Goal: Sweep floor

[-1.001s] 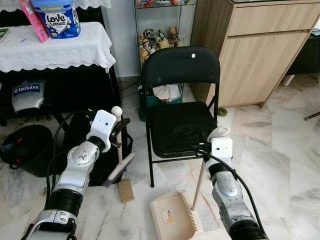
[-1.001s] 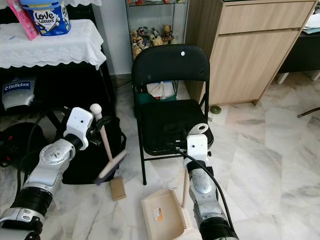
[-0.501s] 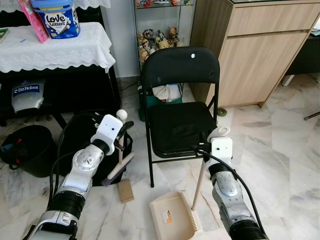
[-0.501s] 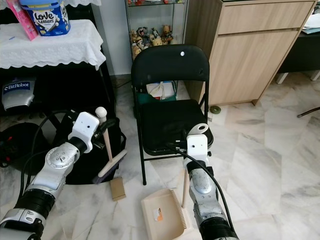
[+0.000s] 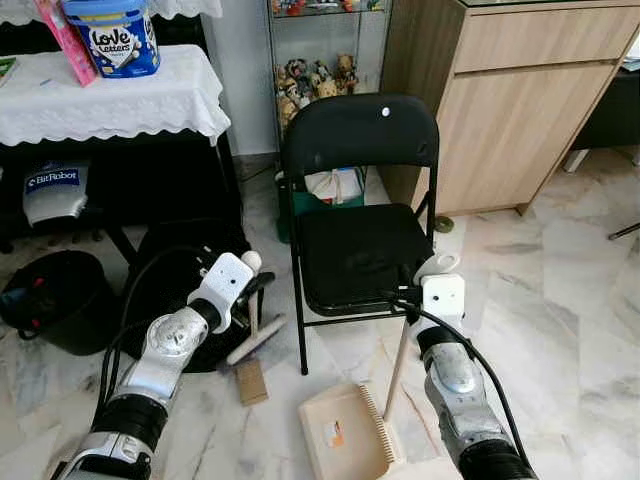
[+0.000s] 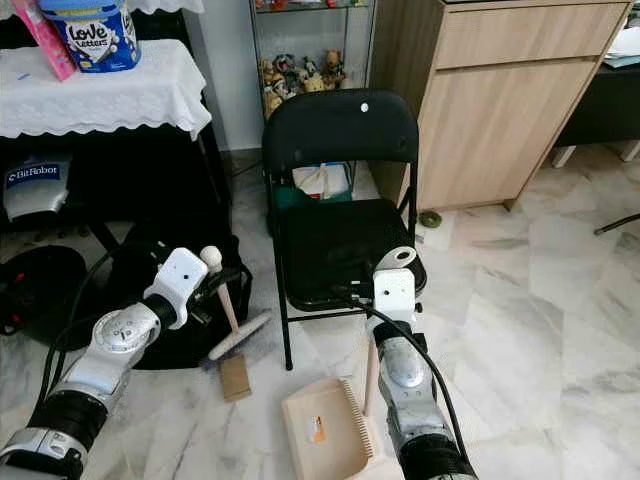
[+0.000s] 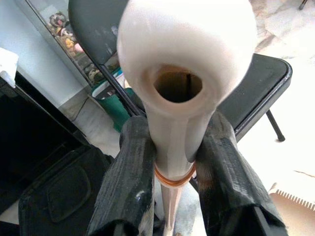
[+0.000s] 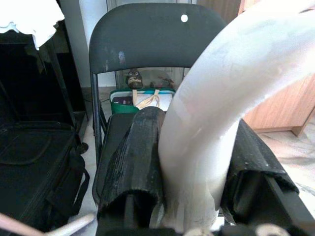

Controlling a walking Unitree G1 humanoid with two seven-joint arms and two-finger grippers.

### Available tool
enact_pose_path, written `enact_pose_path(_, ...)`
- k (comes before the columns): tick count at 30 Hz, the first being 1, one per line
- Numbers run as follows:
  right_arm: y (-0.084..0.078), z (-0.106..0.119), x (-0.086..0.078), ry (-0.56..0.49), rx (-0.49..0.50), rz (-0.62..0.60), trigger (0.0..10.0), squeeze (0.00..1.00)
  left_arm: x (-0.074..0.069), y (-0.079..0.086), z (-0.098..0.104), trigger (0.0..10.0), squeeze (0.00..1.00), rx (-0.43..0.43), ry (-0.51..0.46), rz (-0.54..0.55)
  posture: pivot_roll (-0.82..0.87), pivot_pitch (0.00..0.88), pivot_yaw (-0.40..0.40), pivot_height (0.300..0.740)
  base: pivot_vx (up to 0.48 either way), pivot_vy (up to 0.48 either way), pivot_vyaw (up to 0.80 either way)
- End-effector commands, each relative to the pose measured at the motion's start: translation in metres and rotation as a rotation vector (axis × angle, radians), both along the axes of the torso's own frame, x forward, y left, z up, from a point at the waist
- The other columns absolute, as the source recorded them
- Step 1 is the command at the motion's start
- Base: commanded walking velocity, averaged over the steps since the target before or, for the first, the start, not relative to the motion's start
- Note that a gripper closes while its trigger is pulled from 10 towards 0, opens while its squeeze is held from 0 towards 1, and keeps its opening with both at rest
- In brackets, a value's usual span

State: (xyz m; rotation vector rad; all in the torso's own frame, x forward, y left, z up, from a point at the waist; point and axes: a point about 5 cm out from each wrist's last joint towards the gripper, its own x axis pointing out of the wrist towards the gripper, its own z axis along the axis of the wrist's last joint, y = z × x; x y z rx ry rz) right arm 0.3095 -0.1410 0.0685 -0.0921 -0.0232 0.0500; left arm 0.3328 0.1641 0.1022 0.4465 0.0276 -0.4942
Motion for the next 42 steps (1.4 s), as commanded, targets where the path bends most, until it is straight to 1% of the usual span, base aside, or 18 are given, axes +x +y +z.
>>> enact_pose_path(1, 0.001, 0.005, 0.002, -0.022, 0.014, -0.003, 10.0, 0.00, 0.001, 0.006, 0.001, 10.0, 0.00, 0.030, -0.020, 0.019, -0.08, 0.078, 0.011, 0.740, 0.000, 0.000, 0.00)
enact_pose_path(6, 0.001, 0.005, 0.002, -0.022, 0.013, -0.003, 10.0, 0.00, 0.000, 0.005, -0.003, 10.0, 0.00, 0.074, -0.041, 0.010, -0.08, 0.077, 0.012, 0.740, 0.000, 0.000, 0.00)
enact_pose_path(9, 0.001, 0.005, 0.002, -0.021, 0.013, -0.003, 10.0, 0.00, -0.001, 0.004, -0.006, 10.0, 0.00, 0.090, -0.031, -0.007, -0.08, 0.077, 0.012, 0.740, 0.000, 0.000, 0.00)
enact_pose_path(12, 0.001, 0.005, 0.002, -0.020, 0.012, 0.000, 10.0, 0.00, -0.003, 0.004, -0.010, 10.0, 0.00, 0.128, 0.003, -0.048, -0.08, 0.075, 0.011, 0.740, 0.000, 0.000, 0.00)
enact_pose_path(20, 0.001, 0.005, 0.002, -0.020, 0.012, 0.001, 10.0, 0.00, -0.005, 0.007, -0.013, 10.0, 0.00, 0.129, 0.066, -0.105, -0.08, 0.071, 0.011, 0.740, 0.000, 0.000, 0.00)
enact_pose_path(23, 0.001, 0.005, 0.002, -0.020, 0.010, 0.002, 10.0, 0.00, -0.006, 0.010, -0.015, 10.0, 0.00, 0.112, 0.101, -0.123, -0.08, 0.071, 0.011, 0.740, 0.000, 0.000, 0.00)
enact_pose_path(32, 0.001, 0.005, 0.003, -0.018, 0.006, 0.006, 10.0, 0.00, -0.011, 0.020, -0.013, 10.0, 0.00, 0.133, 0.155, -0.202, -0.08, 0.064, 0.007, 0.740, 0.000, 0.000, 0.00)
enact_pose_path(36, 0.000, 0.004, 0.003, -0.016, 0.006, 0.007, 10.0, 0.00, -0.013, 0.027, -0.013, 10.0, 0.00, 0.150, 0.213, -0.236, -0.07, 0.062, 0.007, 0.740, 0.000, 0.000, 0.00)
enact_pose_path(38, 0.000, 0.004, 0.003, -0.016, 0.006, 0.007, 10.0, 0.00, -0.014, 0.030, -0.012, 10.0, 0.00, 0.145, 0.240, -0.245, -0.07, 0.062, 0.007, 0.740, 0.000, 0.000, 0.00)
enact_pose_path(42, 0.000, 0.005, 0.003, -0.016, 0.007, 0.007, 10.0, 0.00, -0.013, 0.033, -0.008, 10.0, 0.00, 0.099, 0.272, -0.252, -0.07, 0.062, 0.007, 0.740, 0.000, 0.000, 0.00)
